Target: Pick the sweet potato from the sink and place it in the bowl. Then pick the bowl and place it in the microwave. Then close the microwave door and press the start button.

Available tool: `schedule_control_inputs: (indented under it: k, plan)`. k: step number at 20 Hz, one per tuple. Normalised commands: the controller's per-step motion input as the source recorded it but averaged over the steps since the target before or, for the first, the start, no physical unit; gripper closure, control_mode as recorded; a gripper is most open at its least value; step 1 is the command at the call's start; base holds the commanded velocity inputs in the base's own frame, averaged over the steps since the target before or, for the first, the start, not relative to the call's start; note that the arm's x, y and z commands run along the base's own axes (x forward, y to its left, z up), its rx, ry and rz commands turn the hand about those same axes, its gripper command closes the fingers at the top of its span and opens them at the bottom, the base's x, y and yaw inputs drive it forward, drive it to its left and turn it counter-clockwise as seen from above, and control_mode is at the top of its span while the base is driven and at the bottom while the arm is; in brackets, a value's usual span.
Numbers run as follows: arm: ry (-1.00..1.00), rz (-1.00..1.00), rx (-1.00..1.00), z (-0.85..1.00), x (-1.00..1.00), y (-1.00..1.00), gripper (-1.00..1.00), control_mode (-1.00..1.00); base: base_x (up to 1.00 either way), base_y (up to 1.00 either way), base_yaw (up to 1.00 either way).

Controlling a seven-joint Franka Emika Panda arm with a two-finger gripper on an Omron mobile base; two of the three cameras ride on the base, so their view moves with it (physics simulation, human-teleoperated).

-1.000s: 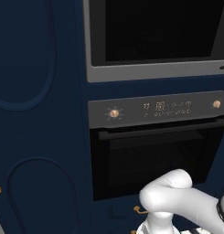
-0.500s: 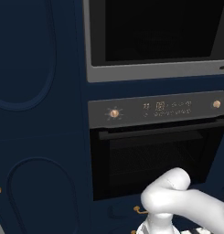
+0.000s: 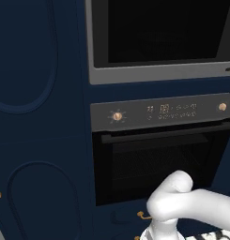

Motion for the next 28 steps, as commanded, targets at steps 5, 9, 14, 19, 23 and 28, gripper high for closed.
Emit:
schedule_control_inputs:
  k: [5,9,14,19,23,28]
  plan:
    - [0.0,0.13,-0.07,0.0,0.52,-0.08,-1.0,-1.0,0.0,0.0,0.0]
    - [0.0,0.09,-0.1,0.0,0.24,-0.06,-1.0,-1.0,0.0,0.0,0.0]
    - [0.0,0.03,-0.11,0.0,0.0,0.03,-1.0,-1.0,0.0,0.0,0.0]
    - [0.02,0.0,-0.07,0.16,0.16,0.07,-1.0,-1.0,0.0,0.0,0.0]
    - [0.01,0.0,-0.06,0.47,0.23,0.04,-1.0,-1.0,0.0,0.0,0.0]
    - [0.06,-0.04,-0.08,0.15,0.17,0.25,-1.0,-1.0,0.0,0.0,0.0]
